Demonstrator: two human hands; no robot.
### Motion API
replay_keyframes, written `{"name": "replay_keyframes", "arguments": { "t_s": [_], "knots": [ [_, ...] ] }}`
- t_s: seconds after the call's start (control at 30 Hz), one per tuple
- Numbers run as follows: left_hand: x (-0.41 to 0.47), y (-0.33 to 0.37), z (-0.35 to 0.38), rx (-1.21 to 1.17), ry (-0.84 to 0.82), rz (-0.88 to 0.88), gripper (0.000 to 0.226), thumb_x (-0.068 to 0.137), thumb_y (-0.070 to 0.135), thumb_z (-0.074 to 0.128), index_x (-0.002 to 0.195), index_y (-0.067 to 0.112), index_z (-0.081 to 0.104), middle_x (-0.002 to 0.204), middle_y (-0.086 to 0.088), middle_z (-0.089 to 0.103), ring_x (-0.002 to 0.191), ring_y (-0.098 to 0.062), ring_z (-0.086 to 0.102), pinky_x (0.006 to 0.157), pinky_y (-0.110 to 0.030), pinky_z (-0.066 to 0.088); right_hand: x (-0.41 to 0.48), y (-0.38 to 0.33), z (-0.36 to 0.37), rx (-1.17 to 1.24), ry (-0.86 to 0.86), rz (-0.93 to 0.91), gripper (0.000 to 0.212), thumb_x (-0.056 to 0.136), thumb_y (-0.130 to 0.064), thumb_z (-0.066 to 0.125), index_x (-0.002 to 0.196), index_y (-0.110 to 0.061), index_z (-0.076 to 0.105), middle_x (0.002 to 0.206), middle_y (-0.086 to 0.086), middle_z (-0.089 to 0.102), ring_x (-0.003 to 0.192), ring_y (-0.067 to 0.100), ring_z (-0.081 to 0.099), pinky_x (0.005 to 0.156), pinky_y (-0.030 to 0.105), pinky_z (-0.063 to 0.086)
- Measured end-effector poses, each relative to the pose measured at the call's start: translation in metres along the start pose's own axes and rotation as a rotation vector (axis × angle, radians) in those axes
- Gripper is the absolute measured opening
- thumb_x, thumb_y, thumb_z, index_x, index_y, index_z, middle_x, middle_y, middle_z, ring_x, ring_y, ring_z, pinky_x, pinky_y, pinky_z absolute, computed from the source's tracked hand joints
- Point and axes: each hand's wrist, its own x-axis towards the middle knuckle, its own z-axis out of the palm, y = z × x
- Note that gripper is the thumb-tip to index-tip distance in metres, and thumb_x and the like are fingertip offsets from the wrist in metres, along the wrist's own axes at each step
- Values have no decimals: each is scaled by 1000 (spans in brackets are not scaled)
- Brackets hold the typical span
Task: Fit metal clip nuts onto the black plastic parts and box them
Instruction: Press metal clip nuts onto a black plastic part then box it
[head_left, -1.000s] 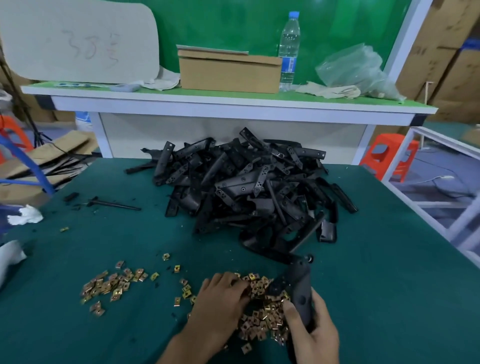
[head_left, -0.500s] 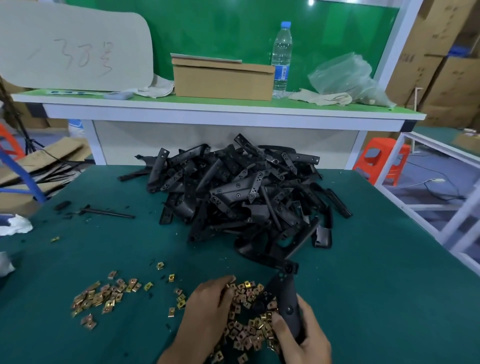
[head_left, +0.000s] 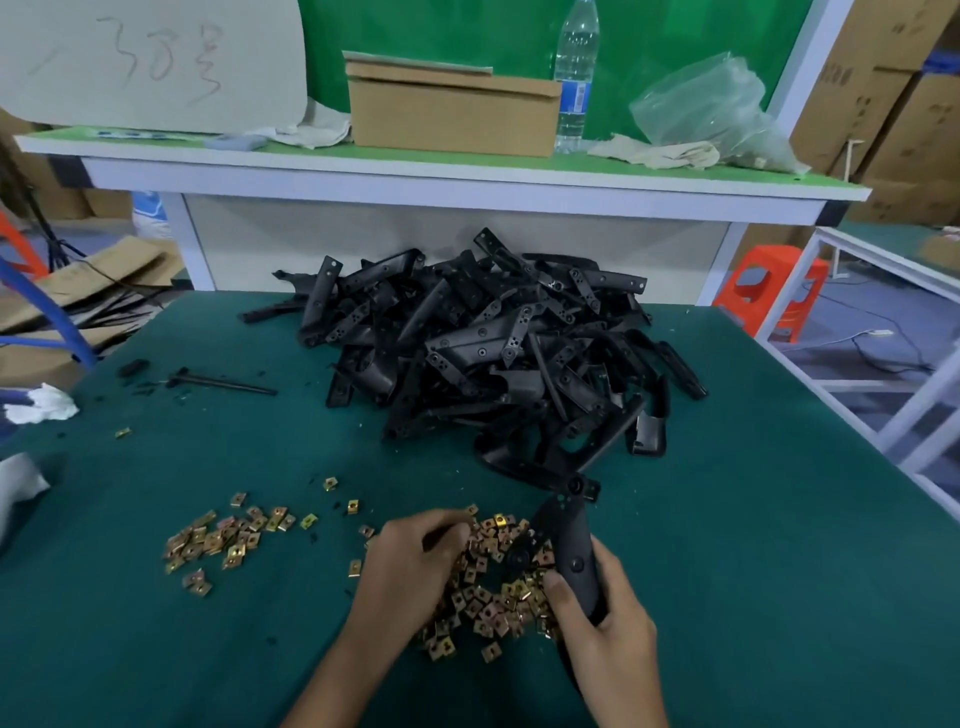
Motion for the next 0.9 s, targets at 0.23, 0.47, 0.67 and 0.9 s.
{"name": "replay_keyframes", "arguments": {
  "t_s": [0.23,0.47,0.67,0.9],
  "knots": [
    [2,-6,-2,-142,-5,-75,22,99,25,60,108,42,71,91,34,70,85,8,65,76,-9,48,-3,2,-1,21,-5,-22,42,85,-43,74,115,-62,51,97,-39,67,87,-14,65,66,2,44],
    [3,-11,3,-181,-59,-130,14,105,36,46,104,40,59,69,20,62,61,3,56,56,-14,43,-2,5,-1,9,-4,-43,42,84,-43,75,115,-61,52,96,-38,68,87,-14,65,67,1,44],
    [7,-8,0,-231,-20,-111,4,98,30,62,100,29,66,81,22,70,71,4,64,59,-11,47,-3,6,-1,5,-10,-54,42,87,-37,75,119,-55,55,97,-35,69,88,-12,66,68,2,45],
    [9,-3,-4,-167,-56,-29,15,102,30,55,101,41,66,71,24,65,60,6,55,53,-10,40,-3,7,0,4,-5,-63,41,87,-36,75,120,-53,57,98,-32,71,88,-12,66,68,1,43]
  ]
}}
